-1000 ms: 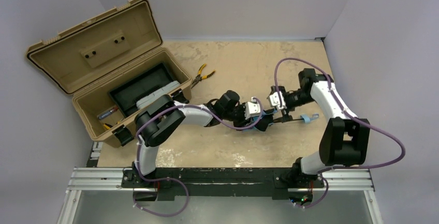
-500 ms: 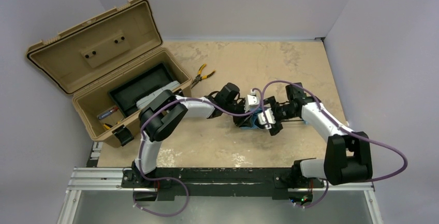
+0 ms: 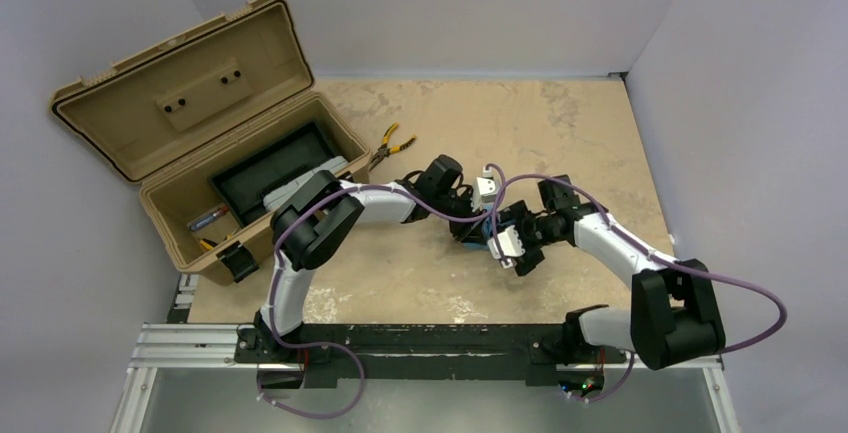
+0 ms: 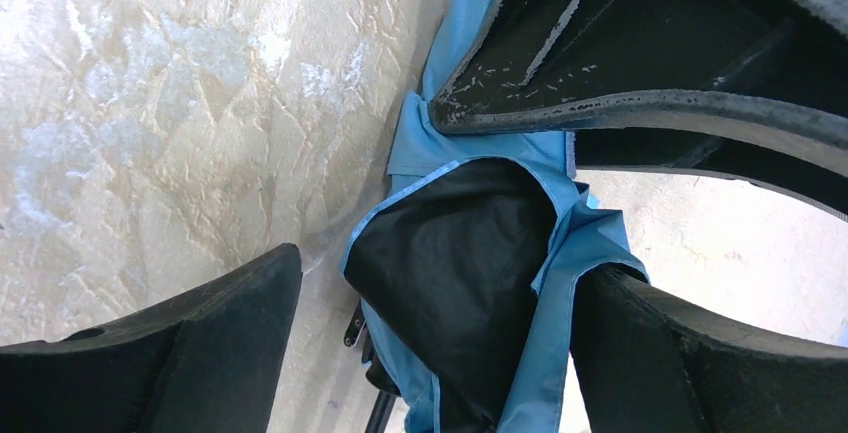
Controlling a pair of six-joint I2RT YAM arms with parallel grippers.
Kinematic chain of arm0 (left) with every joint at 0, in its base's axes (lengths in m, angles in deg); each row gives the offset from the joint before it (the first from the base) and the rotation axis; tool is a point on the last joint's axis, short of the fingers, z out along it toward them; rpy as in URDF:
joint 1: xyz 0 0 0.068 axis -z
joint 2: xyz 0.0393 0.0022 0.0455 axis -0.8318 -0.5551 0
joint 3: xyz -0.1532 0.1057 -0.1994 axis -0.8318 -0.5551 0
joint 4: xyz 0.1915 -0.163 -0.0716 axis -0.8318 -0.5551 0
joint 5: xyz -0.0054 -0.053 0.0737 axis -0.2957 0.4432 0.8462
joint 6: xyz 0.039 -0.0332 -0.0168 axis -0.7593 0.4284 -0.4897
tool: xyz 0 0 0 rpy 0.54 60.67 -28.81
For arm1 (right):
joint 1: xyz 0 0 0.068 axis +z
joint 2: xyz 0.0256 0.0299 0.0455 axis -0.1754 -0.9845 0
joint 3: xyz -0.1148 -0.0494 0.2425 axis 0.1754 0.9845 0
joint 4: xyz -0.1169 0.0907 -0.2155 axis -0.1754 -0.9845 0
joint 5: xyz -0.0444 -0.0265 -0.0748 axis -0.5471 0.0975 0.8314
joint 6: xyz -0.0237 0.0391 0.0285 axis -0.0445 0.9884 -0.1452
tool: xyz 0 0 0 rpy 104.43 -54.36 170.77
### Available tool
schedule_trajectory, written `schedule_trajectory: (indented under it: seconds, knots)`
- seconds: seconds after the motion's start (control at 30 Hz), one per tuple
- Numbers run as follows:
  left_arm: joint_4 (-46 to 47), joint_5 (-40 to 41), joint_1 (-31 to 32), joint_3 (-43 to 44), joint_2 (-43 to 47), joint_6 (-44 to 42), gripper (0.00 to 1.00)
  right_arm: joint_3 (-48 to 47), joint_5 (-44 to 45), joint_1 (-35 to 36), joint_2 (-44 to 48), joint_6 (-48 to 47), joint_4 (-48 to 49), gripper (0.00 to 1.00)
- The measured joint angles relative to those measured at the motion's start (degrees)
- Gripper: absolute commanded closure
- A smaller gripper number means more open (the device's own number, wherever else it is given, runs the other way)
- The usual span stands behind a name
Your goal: Put away the umbrella
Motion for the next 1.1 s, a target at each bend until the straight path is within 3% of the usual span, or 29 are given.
schedule_trajectory:
  seconds: [0.1, 0.3, 0.5, 0.57, 0.83, 1.1]
  knots:
    - [0.3, 0.0, 0.0, -0.2, 0.0, 0.1, 1.00, -0.9, 0.2, 0.1, -0.3, -0.9, -1.4, 0.12]
    - [0.4, 0.0, 0.0, -0.2, 0.1, 1.0, 1.00, -0.3, 2.7, 1.9, 0.0, -0.8, 1.0, 0.37]
    - [0.5, -0.1, -0.2, 0.0, -0.2, 3.1, 0.99, 1.9, 8.3, 6.5, 0.2, 2.9, 7.4, 0.79]
    - [0.7, -0.1, -0.5, 0.0, -0.2, 4.4, 0.93, 1.8, 9.6, 7.5, 0.1, 5.4, 8.2, 0.88]
    - [7.6, 2.4, -2.4, -6.5, 3.4, 14.0, 0.51, -3.3, 9.9, 9.0, -5.7, 11.4, 8.2, 0.94]
    - [13.0, 13.4, -4.2, -19.1, 16.2, 20.9, 0.40, -8.4, 7.1, 9.1, -11.1, 13.6, 5.0, 0.95]
